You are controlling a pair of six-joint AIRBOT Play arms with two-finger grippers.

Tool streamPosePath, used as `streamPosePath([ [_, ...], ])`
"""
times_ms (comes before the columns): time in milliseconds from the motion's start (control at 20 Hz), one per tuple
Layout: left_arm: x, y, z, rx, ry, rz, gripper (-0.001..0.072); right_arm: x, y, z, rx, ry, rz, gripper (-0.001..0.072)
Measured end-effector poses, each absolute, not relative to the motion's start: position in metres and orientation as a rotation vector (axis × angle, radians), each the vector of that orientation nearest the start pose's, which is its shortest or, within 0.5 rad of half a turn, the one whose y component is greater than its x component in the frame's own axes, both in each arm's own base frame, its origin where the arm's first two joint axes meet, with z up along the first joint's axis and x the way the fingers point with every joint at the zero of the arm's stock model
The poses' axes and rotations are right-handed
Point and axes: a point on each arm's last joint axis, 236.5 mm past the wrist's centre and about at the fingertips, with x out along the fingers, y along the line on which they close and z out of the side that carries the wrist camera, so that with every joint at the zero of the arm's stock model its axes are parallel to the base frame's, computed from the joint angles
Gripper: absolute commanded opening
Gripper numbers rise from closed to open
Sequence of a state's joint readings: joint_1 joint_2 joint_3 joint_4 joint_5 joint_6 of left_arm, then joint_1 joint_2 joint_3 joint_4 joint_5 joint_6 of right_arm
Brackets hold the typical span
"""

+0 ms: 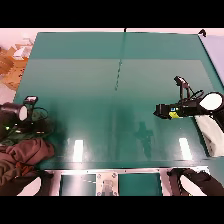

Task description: Fold the shirts.

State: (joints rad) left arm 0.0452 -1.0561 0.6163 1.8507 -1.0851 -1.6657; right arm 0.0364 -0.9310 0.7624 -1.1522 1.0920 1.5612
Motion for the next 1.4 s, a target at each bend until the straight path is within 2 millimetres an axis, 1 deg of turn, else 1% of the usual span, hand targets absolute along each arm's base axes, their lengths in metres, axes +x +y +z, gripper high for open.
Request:
streamPosePath([
  [100, 0.242, 0.070, -0.092, 0.199, 1.509, 0.199, 0.0025, 0.290, 0.096, 0.005, 0.370, 1.248, 0.236, 0.0017],
  [150, 0.247, 0.071, -0.090, 0.202, 1.499, 0.200, 0.0024, 0.290, 0.096, 0.006, 0.370, 1.247, 0.236, 0.0018],
  [200, 0.255, 0.071, -0.084, 0.201, 1.479, 0.202, 0.0024, 0.290, 0.096, 0.005, 0.370, 1.248, 0.236, 0.0018],
  [300, 0.277, 0.070, -0.061, 0.189, 1.432, 0.197, 0.0024, 0.290, 0.096, 0.006, 0.370, 1.247, 0.236, 0.0017],
  [350, 0.291, 0.065, -0.043, 0.176, 1.403, 0.179, 0.0023, 0.290, 0.096, 0.006, 0.370, 1.247, 0.236, 0.0018],
  [450, 0.319, 0.048, 0.001, 0.138, 1.332, 0.123, 0.0023, 0.290, 0.096, 0.006, 0.370, 1.247, 0.236, 0.0017],
  [500, 0.333, 0.032, 0.027, 0.124, 1.287, 0.077, 0.0023, 0.290, 0.096, 0.006, 0.370, 1.248, 0.236, 0.0018],
  [550, 0.345, 0.011, 0.052, 0.120, 1.238, 0.021, 0.0023, 0.290, 0.096, 0.006, 0.370, 1.248, 0.236, 0.0017],
  [600, 0.356, -0.015, 0.078, 0.120, 1.180, -0.048, 0.0023, 0.290, 0.096, 0.006, 0.370, 1.247, 0.236, 0.0017],
  [650, 0.362, -0.044, 0.099, 0.122, 1.129, -0.123, 0.0023, 0.290, 0.096, 0.006, 0.370, 1.247, 0.236, 0.0017],
  [700, 0.367, -0.078, 0.120, 0.125, 1.070, -0.207, 0.0023, 0.292, 0.096, 0.006, 0.371, 1.242, 0.235, 0.0017],
  [800, 0.368, -0.145, 0.150, 0.131, 0.961, -0.365, 0.0023, 0.294, 0.095, 0.007, 0.372, 1.230, 0.232, 0.0017],
  [850, 0.366, -0.175, 0.158, 0.133, 0.924, -0.434, 0.0023, 0.295, 0.095, 0.007, 0.372, 1.227, 0.232, 0.0017],
  [900, 0.362, -0.207, 0.162, 0.133, 0.893, -0.502, 0.0023, 0.295, 0.095, 0.007, 0.372, 1.226, 0.232, 0.0018],
  [950, 0.359, -0.235, 0.163, 0.131, 0.874, -0.561, 0.0024, 0.295, 0.095, 0.007, 0.372, 1.226, 0.232, 0.0018],
  [1000, 0.355, -0.264, 0.158, 0.126, 0.866, -0.617, 0.0026, 0.295, 0.096, 0.007, 0.371, 1.226, 0.232, 0.0018],
  [1050, 0.351, -0.288, 0.149, 0.120, 0.873, -0.664, 0.0115, 0.295, 0.096, 0.007, 0.371, 1.226, 0.232, 0.0019],
  [1100, 0.348, -0.310, 0.137, 0.107, 0.893, -0.703, 0.0532, 0.295, 0.096, 0.007, 0.371, 1.226, 0.232, 0.0063],
  [1150, 0.346, -0.325, 0.125, 0.101, 0.914, -0.724, 0.0712, 0.295, 0.095, 0.007, 0.372, 1.226, 0.231, 0.0214],
  [1200, 0.344, -0.334, 0.110, 0.098, 0.951, -0.736, 0.0712, 0.296, 0.093, 0.008, 0.377, 1.223, 0.225, 0.0348],
  [1250, 0.345, -0.336, 0.100, 0.096, 0.978, -0.735, 0.0713, 0.299, 0.088, 0.010, 0.383, 1.217, 0.214, 0.0471],
  [1300, 0.349, -0.333, 0.094, 0.089, 1.002, -0.723, 0.0714, 0.301, 0.083, 0.012, 0.393, 1.210, 0.199, 0.0510],
  [1350, 0.353, -0.323, 0.088, 0.082, 1.035, -0.701, 0.0713, 0.304, 0.075, 0.014, 0.408, 1.199, 0.177, 0.0509],
  [1400, 0.361, -0.307, 0.083, 0.074, 1.069, -0.666, 0.0713, 0.307, 0.066, 0.015, 0.424, 1.190, 0.152, 0.0507],
])
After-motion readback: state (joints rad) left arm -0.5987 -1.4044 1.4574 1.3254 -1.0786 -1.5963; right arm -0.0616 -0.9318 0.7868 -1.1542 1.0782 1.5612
